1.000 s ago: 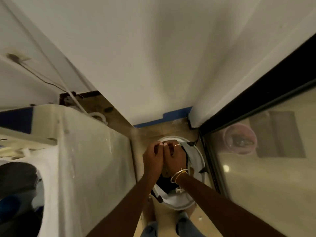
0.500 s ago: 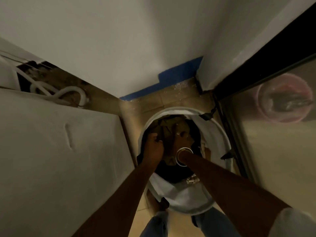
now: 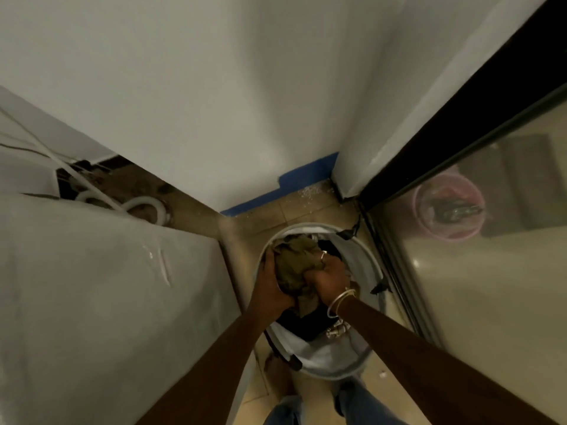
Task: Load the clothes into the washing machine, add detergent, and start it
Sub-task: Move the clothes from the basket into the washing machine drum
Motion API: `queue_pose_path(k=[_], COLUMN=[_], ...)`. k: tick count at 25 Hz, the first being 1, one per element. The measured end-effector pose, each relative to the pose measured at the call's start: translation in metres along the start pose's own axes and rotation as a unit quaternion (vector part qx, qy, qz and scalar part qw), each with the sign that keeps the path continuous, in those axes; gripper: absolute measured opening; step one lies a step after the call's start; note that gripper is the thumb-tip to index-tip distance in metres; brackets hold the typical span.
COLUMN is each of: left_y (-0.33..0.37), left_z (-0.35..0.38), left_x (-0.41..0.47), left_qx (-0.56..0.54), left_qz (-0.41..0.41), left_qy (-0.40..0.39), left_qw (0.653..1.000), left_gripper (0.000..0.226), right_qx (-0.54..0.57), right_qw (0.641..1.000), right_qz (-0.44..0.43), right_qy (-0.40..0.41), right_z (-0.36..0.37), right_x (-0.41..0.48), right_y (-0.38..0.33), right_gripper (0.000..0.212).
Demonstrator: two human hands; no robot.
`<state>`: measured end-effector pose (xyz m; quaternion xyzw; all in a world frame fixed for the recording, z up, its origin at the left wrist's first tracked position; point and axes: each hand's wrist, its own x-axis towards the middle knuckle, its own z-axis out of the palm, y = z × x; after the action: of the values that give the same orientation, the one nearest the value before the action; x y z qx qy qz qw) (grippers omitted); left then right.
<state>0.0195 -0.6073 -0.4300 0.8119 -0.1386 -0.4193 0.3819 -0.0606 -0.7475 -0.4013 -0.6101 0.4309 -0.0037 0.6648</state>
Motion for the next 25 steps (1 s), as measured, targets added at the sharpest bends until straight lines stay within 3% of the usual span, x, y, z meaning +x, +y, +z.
queue_pose_path(k=[4,7,9,11,14,18,22,25], left_y=[0.072,0.134,0.171,0.199,0.235,0.267,0.274,0.27], left_z=[-0.034,-0.061,-0.081,-0.101,-0.127,-0.155,-0.18,-0.207], left_x=[-0.043,-0.084,-0.109,-0.129,-0.166,-0.242,-0.326,-0.399], left_qx=[-0.043,-0.088,-0.172,-0.241,-0.263,-0.36,-0.461,-0.504], left_qz=[0.039,0.026,0.009,0.026,0.058,0.104,0.124,0.146], left_qy=[-0.024,-0.021,-0.005,0.016,0.068,0.081,0.072,0.083], left_qw=[0.998,0.996,0.985,0.97,0.961,0.924,0.876,0.847], left_gripper=[0.107,0.056,0.037,0.034,0.048,0.022,0.026,0.023], right_qx=[0.142,0.177,0.171,0.152,0.153,0.235,0.302,0.369], right_qw=[0.99,0.981,0.978,0.974,0.96,0.958,0.952,0.913], right_qz=[-0.024,-0.078,-0.117,-0.163,-0.224,-0.128,-0.045,-0.055], right_qy=[-0.005,-0.006,0.018,0.037,0.072,0.101,-0.02,-0.166], right_z=[-0.02,-0.023,-0.021,-0.016,-0.007,-0.002,0.016,0.05], right_x=[-0.042,-0.077,-0.105,-0.134,-0.182,-0.225,-0.298,-0.37], right_y=[-0.076,-0.134,-0.173,-0.205,-0.231,-0.234,-0.254,-0.286], right_gripper=[0.042,0.045,0.038,0.046,0.055,0.073,0.074,0.068])
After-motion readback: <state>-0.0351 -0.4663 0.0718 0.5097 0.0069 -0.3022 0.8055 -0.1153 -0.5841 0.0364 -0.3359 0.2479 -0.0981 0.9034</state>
